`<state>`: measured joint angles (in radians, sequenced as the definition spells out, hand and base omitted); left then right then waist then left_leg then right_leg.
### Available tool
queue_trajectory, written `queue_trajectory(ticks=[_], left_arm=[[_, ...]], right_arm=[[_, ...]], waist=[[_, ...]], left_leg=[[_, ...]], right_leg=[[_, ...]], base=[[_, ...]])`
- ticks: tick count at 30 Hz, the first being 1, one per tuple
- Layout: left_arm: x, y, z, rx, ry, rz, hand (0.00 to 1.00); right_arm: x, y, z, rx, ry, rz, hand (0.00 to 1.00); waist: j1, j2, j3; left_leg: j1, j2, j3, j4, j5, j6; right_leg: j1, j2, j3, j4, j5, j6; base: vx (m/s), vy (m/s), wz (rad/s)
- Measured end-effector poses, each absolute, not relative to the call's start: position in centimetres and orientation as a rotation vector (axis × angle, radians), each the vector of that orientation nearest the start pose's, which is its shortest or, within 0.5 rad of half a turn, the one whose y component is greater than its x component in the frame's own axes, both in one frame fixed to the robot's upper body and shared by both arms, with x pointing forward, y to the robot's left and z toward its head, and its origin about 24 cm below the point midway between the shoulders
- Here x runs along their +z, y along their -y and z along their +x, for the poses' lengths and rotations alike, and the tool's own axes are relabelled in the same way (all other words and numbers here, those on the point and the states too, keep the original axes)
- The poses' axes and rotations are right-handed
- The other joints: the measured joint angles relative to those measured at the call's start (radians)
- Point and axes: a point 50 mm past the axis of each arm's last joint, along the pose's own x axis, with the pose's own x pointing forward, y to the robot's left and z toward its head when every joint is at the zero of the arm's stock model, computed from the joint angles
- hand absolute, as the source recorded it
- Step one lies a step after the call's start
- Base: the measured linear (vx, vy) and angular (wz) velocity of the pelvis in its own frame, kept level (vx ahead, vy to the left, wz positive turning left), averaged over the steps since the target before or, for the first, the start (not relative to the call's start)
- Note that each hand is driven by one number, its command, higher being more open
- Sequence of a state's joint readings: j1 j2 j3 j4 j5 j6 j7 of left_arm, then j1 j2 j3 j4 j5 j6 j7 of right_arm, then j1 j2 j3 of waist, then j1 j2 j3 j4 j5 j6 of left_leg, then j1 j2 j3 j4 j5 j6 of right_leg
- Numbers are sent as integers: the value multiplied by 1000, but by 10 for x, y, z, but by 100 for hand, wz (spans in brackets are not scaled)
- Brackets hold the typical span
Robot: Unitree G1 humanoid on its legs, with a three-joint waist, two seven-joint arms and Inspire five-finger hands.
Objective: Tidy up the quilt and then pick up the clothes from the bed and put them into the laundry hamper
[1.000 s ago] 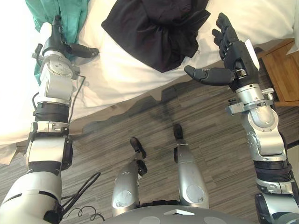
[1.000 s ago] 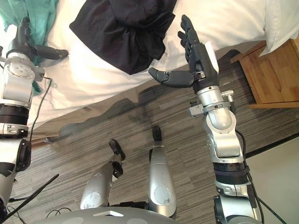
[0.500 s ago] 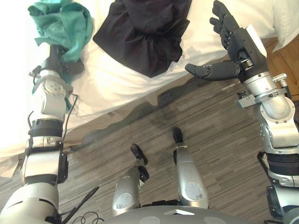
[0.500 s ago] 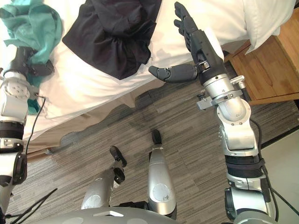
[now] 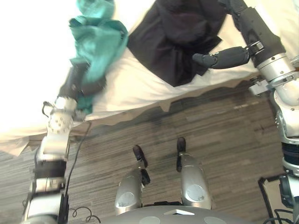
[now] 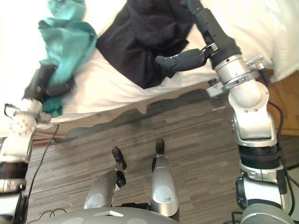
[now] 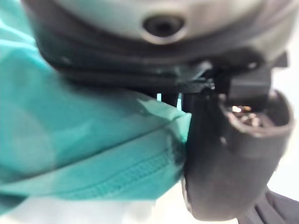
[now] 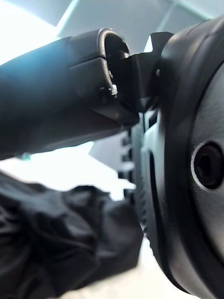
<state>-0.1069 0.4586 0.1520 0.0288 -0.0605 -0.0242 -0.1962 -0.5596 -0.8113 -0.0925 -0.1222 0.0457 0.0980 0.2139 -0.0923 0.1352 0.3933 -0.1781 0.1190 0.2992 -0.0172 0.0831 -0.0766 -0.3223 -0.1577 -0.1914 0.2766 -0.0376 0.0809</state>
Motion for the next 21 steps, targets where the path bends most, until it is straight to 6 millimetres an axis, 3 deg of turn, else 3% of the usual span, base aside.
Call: queue_trajectory(ticks=[4, 8, 13, 16, 17, 21], left_arm=[[53, -216, 222, -335, -47, 205, 0], [19, -185, 192, -510, -207, 61, 0], [19, -181, 192, -516, -214, -23, 0], [24, -181, 200, -496, -186, -28, 0], [25, -182, 201, -489, -180, -48, 0], [24, -180, 207, -490, -176, -41, 0]], right_arm=[[282, 288, 325, -138, 337, -798, 100], [288, 314, 341, -239, 207, -846, 100], [311, 332, 349, -369, 123, -954, 100], [334, 344, 344, -433, 81, -1035, 100], [339, 346, 344, -433, 60, -1058, 0], [347, 355, 337, -418, -15, -1093, 0]], waist=[[70, 17, -9], [117, 44, -5], [153, 103, 7], [176, 116, 16], [179, 116, 16], [199, 120, 18]], left_leg=[[-15, -4, -56, -5, 13, -8], [-63, -23, -100, -7, 34, -5], [-115, -36, -126, -65, 97, 15], [-156, -40, -131, -65, 113, 26], [-169, -42, -134, -65, 118, 27], [-192, -49, -141, -66, 121, 27]], right_leg=[[24, -3, -35, -19, -4, -7], [11, -13, -56, -39, -4, -7], [-49, -13, -72, -49, 31, 0], [-89, -20, -67, -55, 55, 2], [-100, -23, -67, -54, 61, 5], [-120, -30, -71, -52, 65, 8]], base=[[46, 0, 40], [-33, 26, 35], [-102, 45, 14], [-100, 49, 2], [-86, 31, 4], [-71, 16, 7]])
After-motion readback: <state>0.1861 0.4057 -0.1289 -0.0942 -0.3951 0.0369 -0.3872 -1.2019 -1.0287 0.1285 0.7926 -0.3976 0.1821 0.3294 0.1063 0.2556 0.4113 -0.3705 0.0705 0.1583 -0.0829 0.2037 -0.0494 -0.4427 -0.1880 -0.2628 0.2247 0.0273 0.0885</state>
